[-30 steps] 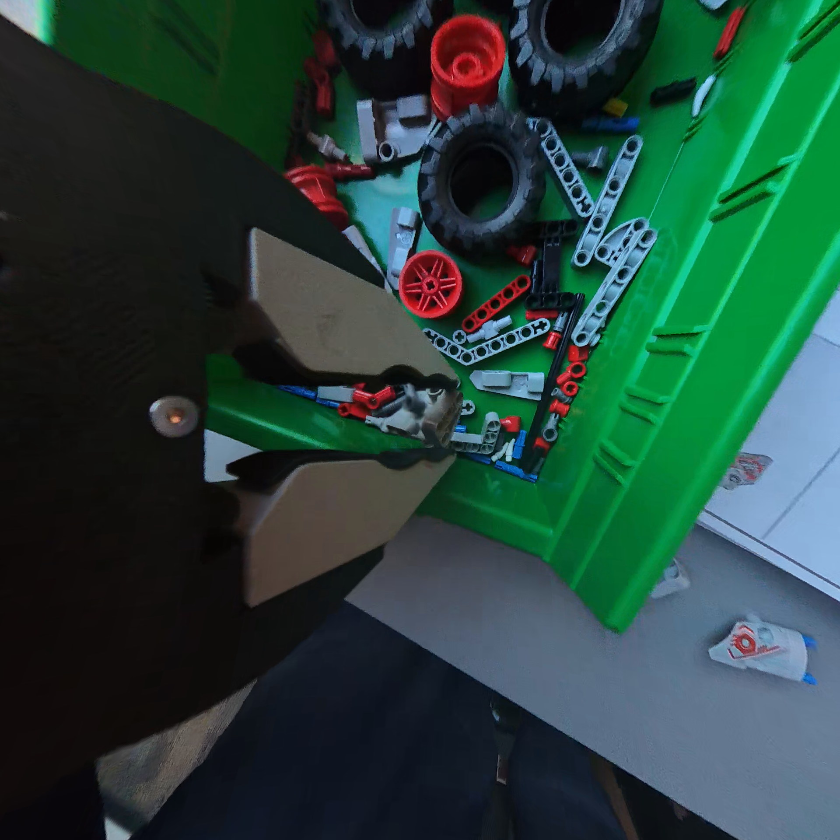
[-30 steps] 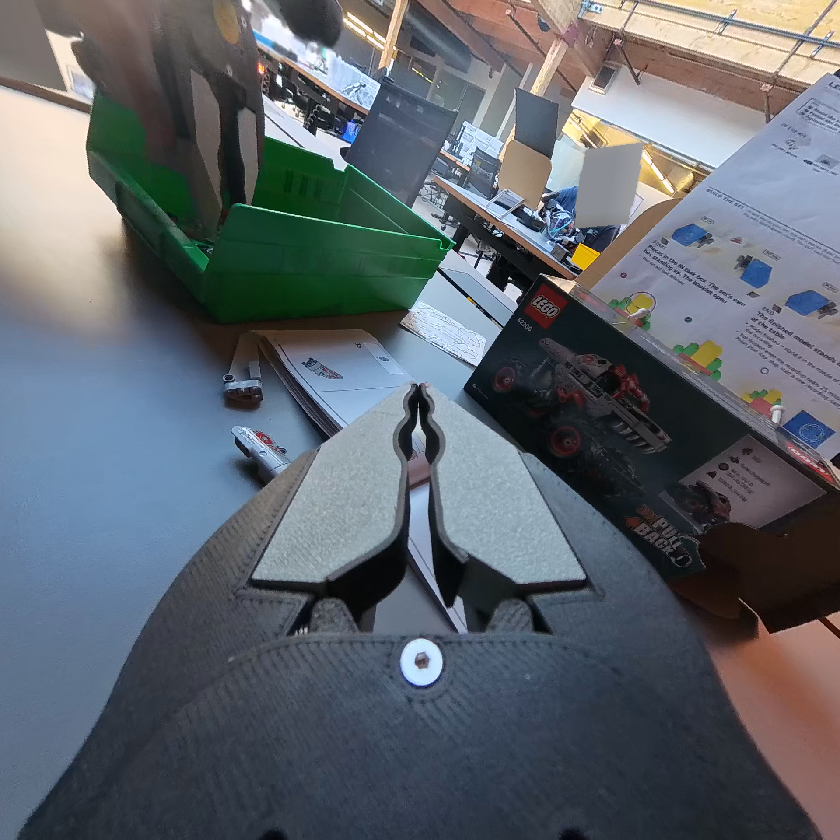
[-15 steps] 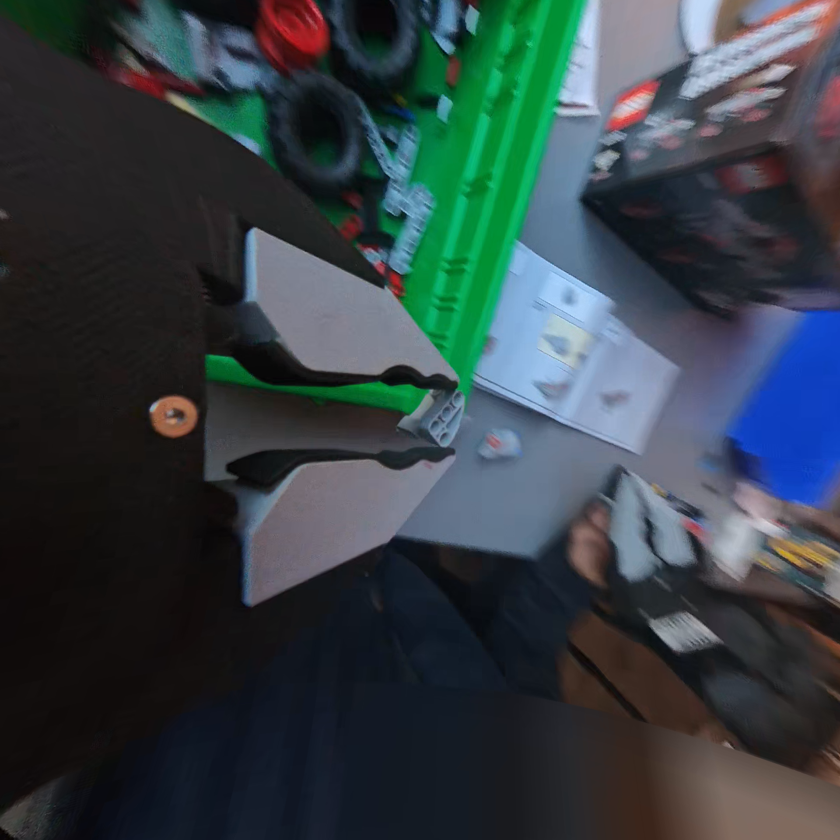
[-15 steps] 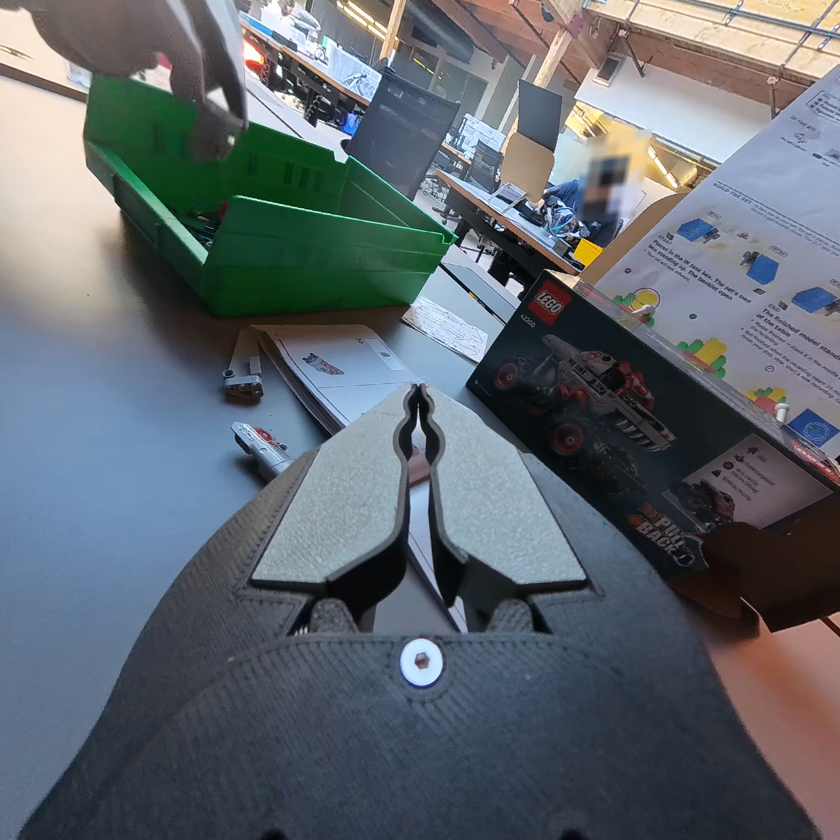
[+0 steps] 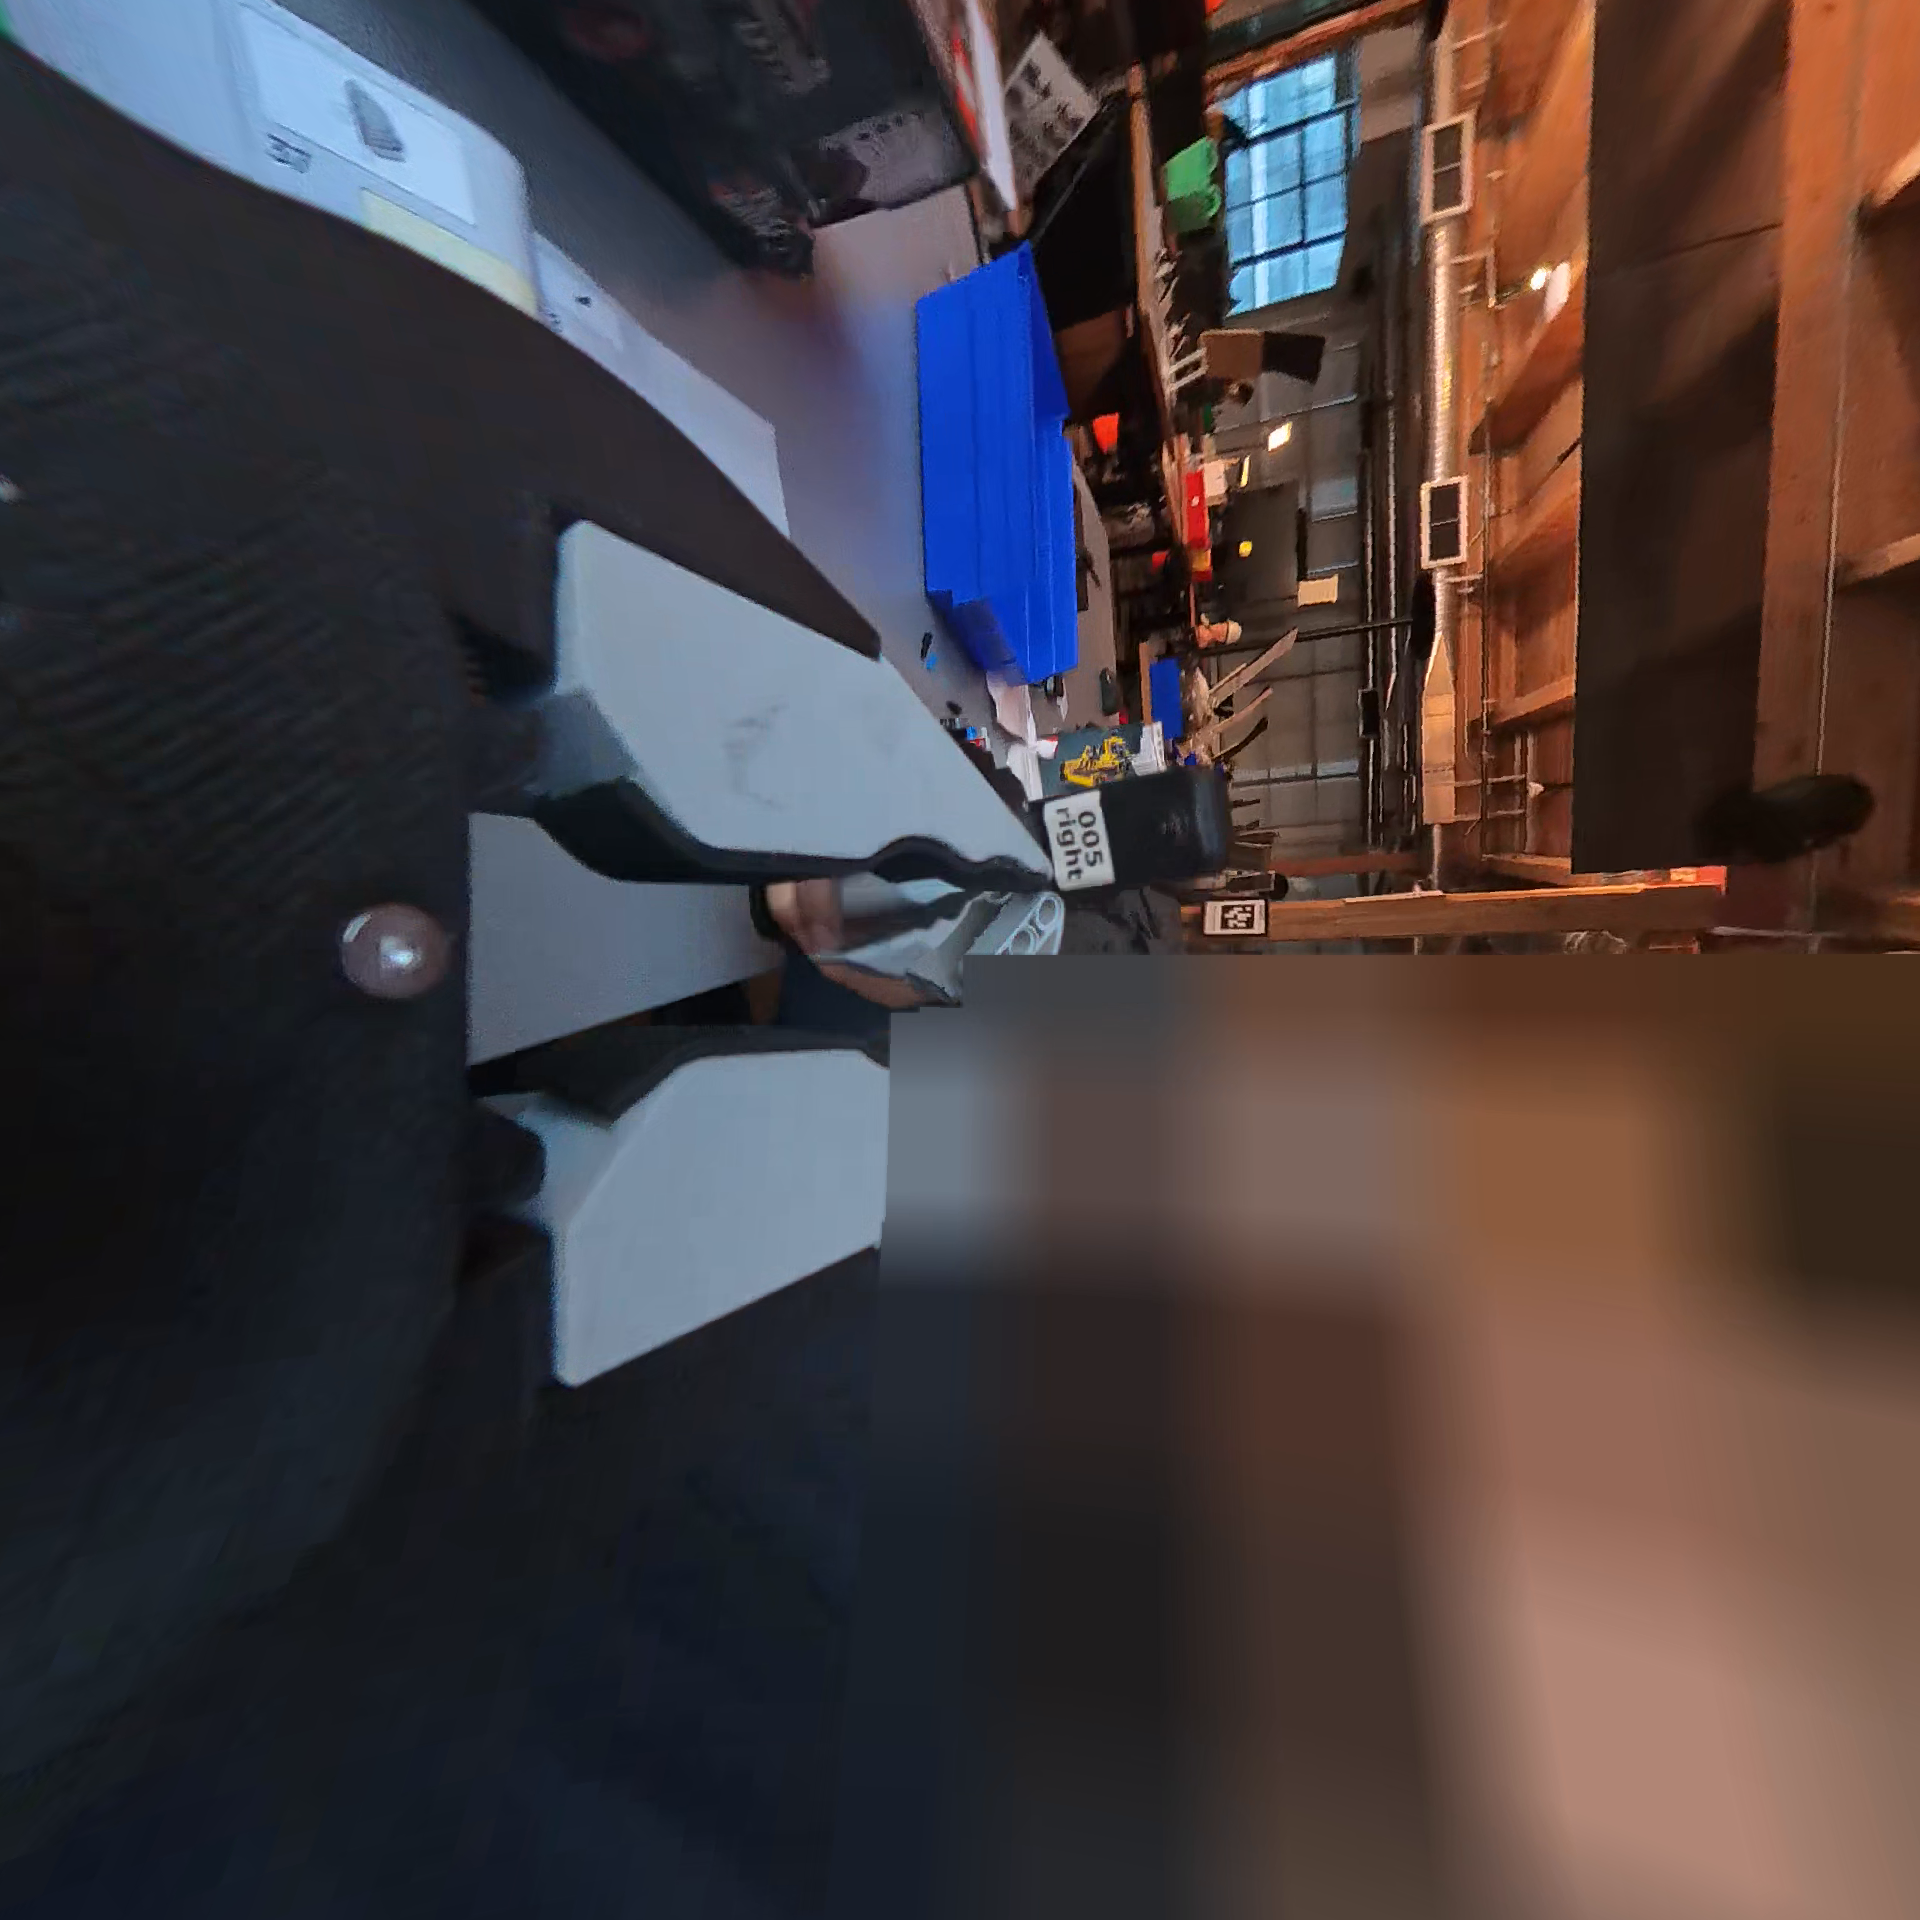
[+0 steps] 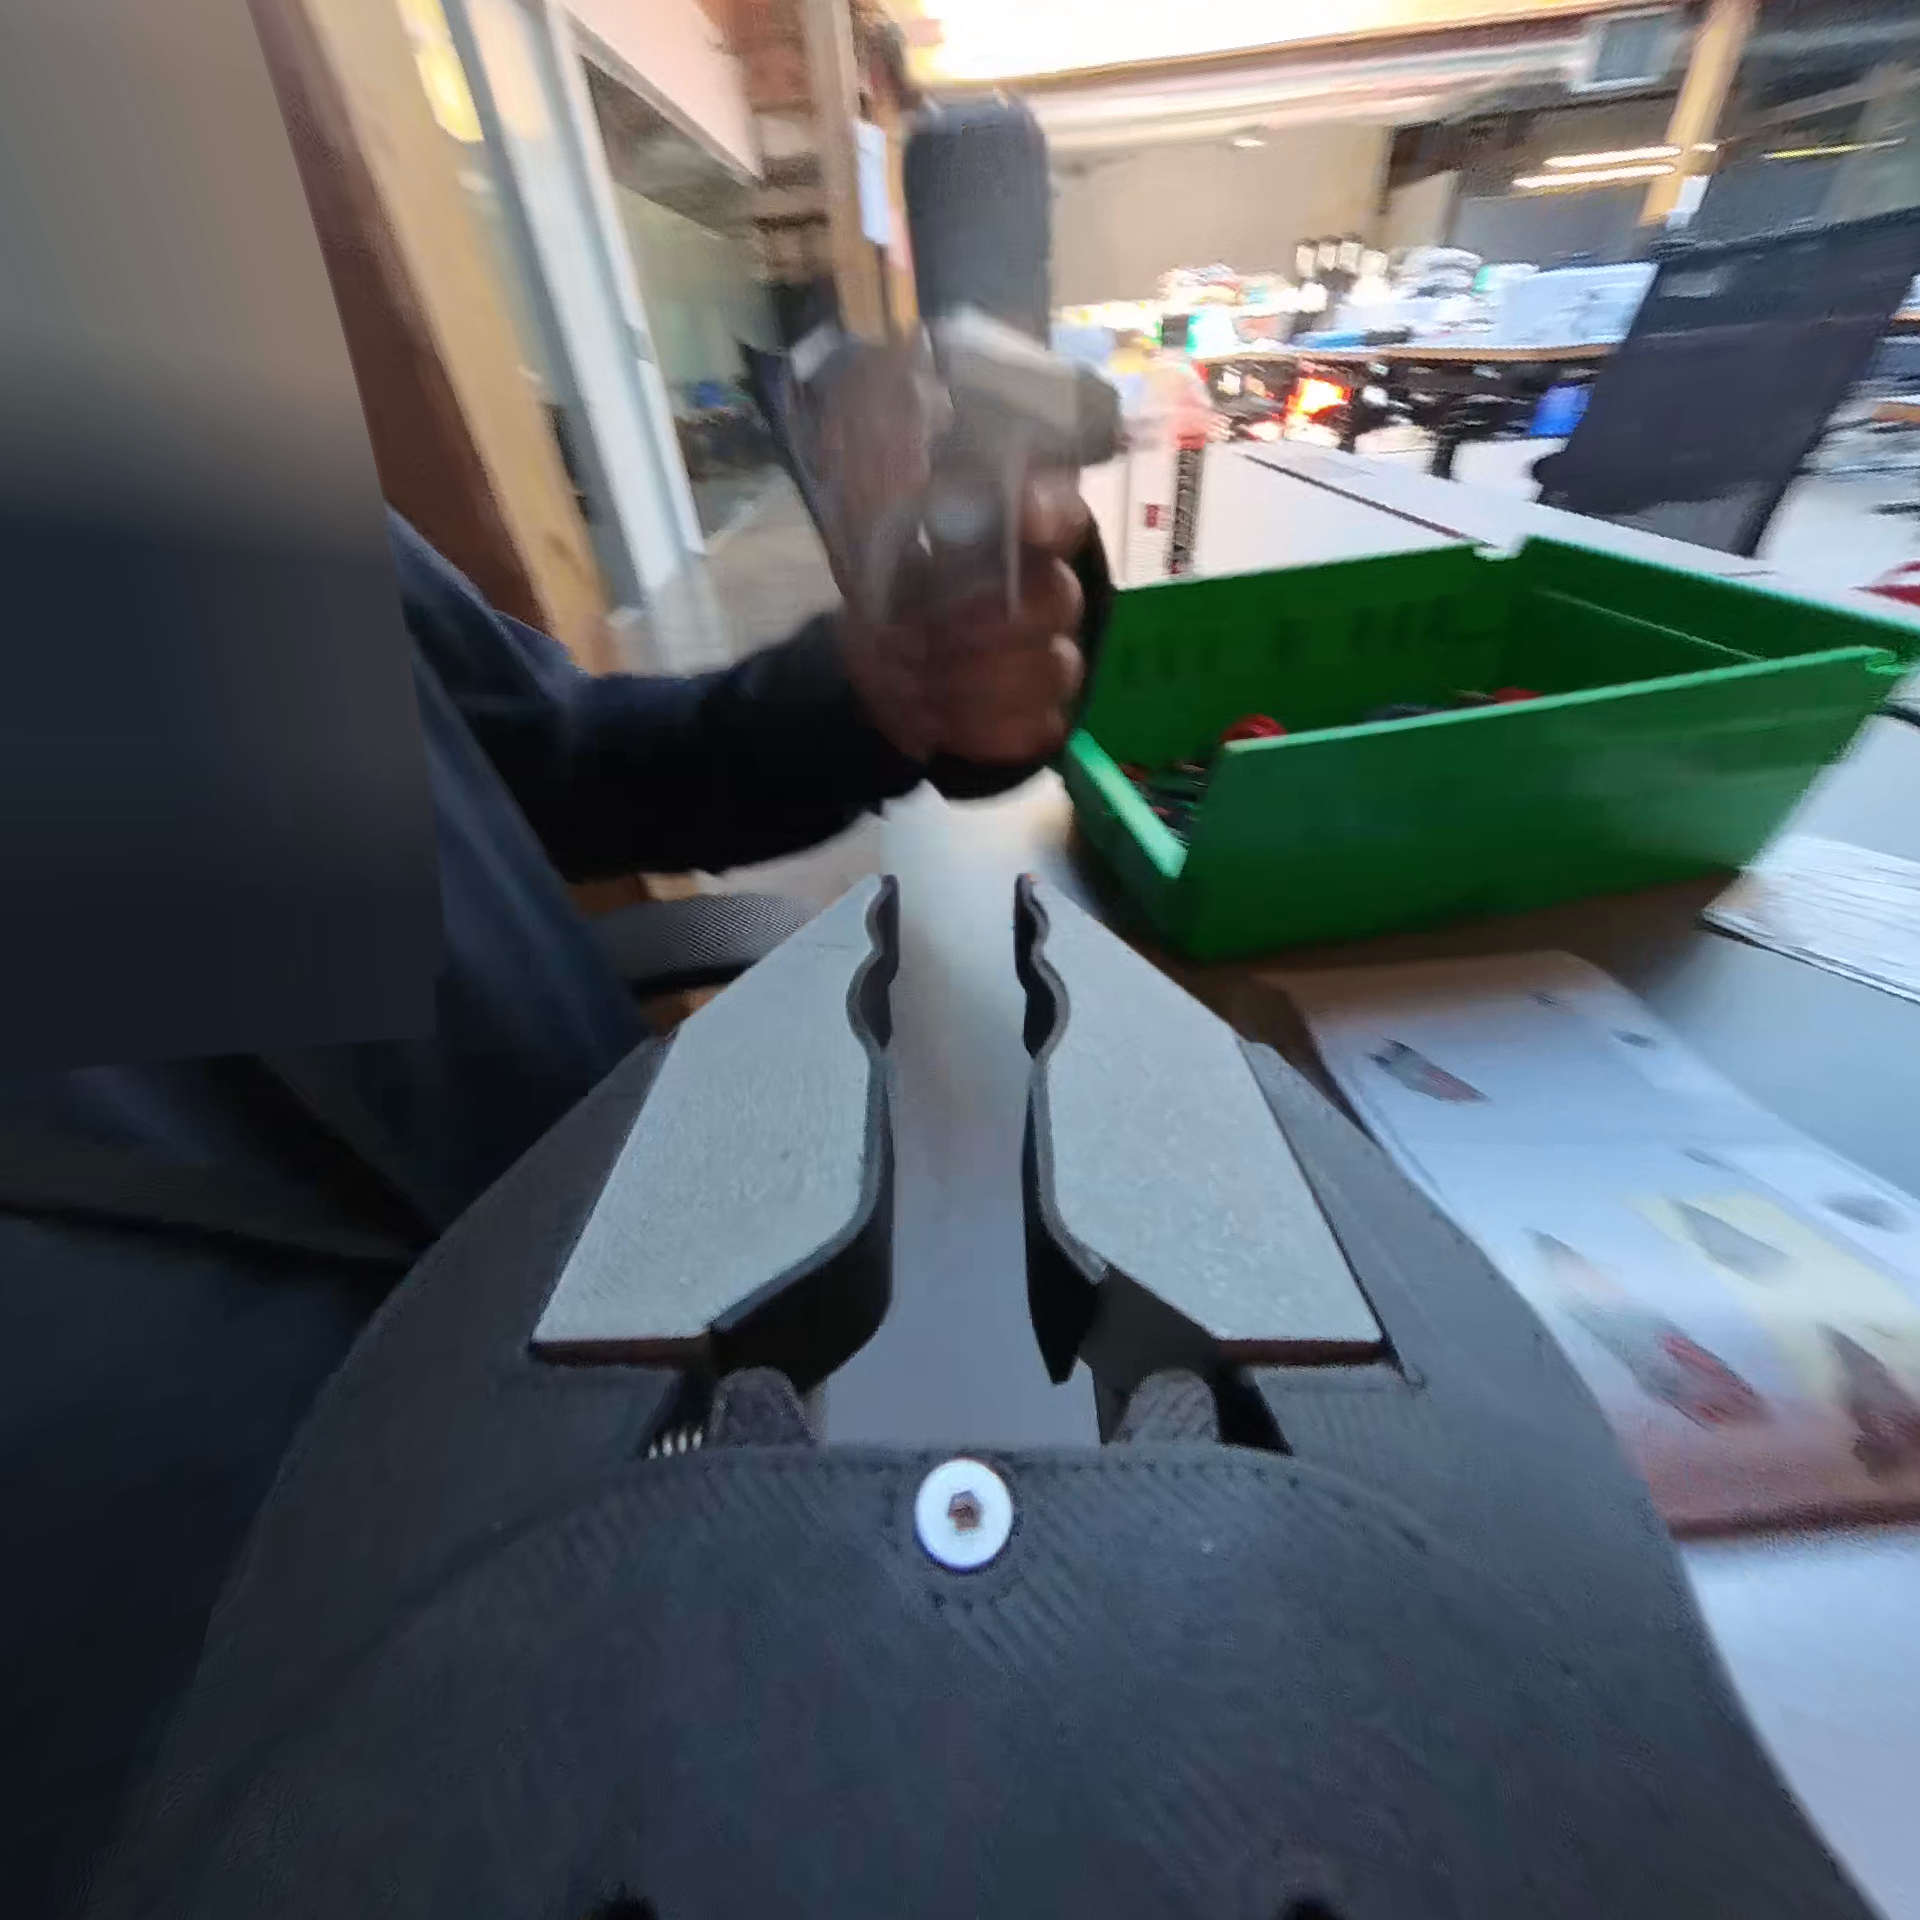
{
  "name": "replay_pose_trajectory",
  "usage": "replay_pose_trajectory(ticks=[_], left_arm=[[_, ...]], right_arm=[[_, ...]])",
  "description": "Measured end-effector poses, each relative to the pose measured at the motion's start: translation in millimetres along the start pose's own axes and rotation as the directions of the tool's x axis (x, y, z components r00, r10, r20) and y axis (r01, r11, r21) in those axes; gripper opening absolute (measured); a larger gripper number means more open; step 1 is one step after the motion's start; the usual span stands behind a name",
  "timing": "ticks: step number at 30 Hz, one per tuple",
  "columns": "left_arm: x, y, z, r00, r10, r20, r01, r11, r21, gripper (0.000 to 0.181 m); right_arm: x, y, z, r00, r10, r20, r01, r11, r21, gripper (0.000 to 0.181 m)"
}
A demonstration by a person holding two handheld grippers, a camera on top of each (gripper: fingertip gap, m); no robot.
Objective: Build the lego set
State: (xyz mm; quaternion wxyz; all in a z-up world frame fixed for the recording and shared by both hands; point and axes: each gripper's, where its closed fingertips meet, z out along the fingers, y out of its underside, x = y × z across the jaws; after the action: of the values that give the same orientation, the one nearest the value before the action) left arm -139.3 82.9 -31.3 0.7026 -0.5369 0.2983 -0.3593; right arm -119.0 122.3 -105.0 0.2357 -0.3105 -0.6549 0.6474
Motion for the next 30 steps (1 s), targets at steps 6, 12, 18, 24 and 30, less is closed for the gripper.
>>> replay_pose_trajectory(ticks=[6,12,18,24,30], left_arm=[[21.8,33.7,37.9,0.985,0.169,-0.017,-0.169,0.986,0.013,0.021],[22.5,59.6,49.7,0.959,0.284,0.012,-0.284,0.958,-0.033,0.021],[8.4,74.6,45.3,0.942,0.330,0.063,-0.324,0.942,-0.089,0.021],[-5.8,77.0,41.1,0.933,0.342,0.114,-0.329,0.937,-0.117,0.021],[-24.2,92.9,38.4,0.942,0.281,0.182,-0.243,0.948,-0.205,0.021]], right_arm=[[-36.8,-14.9,-12.0,0.948,0.190,0.256,-0.222,0.970,0.102,0.029],[-35.4,-14.6,-22.2,0.884,0.307,0.353,-0.365,0.924,0.111,0.004],[-20.4,3.2,-21.0,0.865,0.362,0.348,-0.413,0.907,0.083,0.008],[-8.5,14.9,-13.9,0.872,0.365,0.325,-0.403,0.914,0.056,0.008],[5.8,22.1,-27.2,0.858,0.416,0.302,-0.450,0.891,0.051,0.005]])
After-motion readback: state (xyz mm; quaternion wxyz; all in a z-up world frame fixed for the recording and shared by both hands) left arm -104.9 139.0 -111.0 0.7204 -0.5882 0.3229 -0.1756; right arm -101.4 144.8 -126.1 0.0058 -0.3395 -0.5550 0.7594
